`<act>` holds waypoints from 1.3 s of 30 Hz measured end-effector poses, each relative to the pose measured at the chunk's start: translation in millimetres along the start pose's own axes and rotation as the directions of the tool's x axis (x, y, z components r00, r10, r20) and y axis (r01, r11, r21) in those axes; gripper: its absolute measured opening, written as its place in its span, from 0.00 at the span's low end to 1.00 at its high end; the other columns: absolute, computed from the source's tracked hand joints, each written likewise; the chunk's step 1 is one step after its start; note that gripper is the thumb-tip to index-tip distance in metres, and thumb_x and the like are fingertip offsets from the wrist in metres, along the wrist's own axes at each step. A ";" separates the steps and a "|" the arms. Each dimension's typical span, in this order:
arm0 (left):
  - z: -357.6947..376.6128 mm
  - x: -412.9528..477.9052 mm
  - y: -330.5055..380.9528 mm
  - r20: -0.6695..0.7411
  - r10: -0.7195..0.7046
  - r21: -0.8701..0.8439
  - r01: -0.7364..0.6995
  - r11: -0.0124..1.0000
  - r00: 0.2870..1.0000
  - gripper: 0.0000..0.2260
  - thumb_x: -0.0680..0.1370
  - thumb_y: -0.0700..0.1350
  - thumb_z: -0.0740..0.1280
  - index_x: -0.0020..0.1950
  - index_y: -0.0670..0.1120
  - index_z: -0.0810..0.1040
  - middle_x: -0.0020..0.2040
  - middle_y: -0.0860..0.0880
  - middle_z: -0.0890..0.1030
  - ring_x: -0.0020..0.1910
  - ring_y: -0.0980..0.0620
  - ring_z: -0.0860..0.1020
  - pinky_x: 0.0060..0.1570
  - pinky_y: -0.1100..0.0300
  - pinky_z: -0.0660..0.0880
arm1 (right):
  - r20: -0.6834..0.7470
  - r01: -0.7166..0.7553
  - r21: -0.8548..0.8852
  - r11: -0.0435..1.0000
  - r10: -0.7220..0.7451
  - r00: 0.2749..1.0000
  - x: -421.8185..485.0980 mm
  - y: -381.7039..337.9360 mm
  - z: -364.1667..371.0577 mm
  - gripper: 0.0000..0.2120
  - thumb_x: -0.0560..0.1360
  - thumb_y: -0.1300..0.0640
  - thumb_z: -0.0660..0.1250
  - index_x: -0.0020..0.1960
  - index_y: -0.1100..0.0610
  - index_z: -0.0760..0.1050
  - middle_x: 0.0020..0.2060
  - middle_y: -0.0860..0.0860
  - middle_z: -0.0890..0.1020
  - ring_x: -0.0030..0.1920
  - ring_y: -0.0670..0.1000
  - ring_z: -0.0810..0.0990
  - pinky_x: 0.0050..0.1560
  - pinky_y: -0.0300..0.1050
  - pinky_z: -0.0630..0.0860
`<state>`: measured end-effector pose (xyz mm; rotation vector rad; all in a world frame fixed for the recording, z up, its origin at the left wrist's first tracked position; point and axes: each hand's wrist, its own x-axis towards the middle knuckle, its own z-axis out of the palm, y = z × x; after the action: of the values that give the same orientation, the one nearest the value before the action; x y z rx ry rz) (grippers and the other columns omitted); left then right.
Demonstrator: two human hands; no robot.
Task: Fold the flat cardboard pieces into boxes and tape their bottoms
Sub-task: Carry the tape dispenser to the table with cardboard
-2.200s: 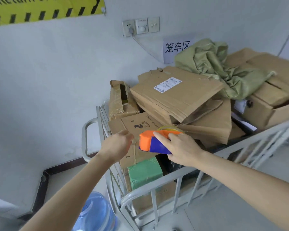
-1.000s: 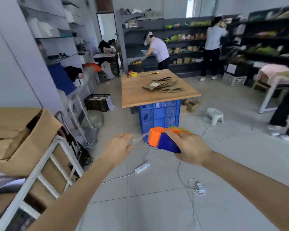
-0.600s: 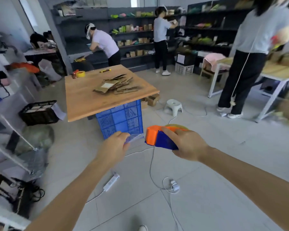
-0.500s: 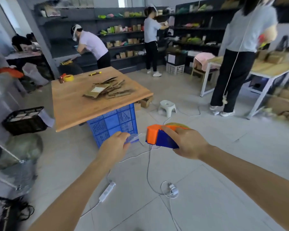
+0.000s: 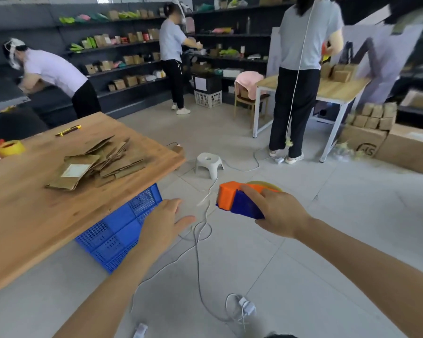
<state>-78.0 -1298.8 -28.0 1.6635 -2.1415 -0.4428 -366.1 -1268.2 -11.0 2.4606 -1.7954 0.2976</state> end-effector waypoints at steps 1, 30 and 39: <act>5.0 14.3 -2.5 0.002 0.006 0.010 -0.006 1.000 1.000 0.26 0.75 0.59 0.66 0.66 0.44 0.72 0.54 0.48 0.75 0.53 0.50 0.74 0.52 0.54 0.73 | 0.001 -0.010 -0.008 1.000 0.010 1.000 10.8 10.6 2.6 0.38 0.74 0.54 0.66 0.78 0.46 0.49 0.58 0.50 0.76 0.55 0.54 0.76 0.43 0.41 0.70; 75.5 525.9 -20.3 -0.211 -0.224 0.506 0.303 0.807 0.951 0.32 0.74 0.62 0.62 0.73 0.48 0.66 0.72 0.45 0.66 0.74 0.44 0.58 0.70 0.49 0.57 | 0.018 0.322 -0.019 0.946 -0.322 0.947 529.7 308.7 91.6 0.37 0.74 0.56 0.65 0.77 0.48 0.51 0.60 0.51 0.76 0.58 0.56 0.75 0.42 0.41 0.66; 47.9 667.3 -92.5 -0.222 -0.269 0.412 0.340 0.846 0.937 0.31 0.76 0.57 0.66 0.74 0.44 0.65 0.74 0.43 0.64 0.75 0.43 0.57 0.71 0.50 0.53 | 0.040 0.349 0.019 0.937 -0.349 0.936 712.2 307.0 118.4 0.39 0.72 0.54 0.68 0.77 0.46 0.50 0.58 0.52 0.76 0.56 0.57 0.76 0.43 0.44 0.73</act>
<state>-168.8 -1967.9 -39.3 2.2254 -1.9610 0.1131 -435.5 -2049.6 3.3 2.7472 -1.3315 0.2289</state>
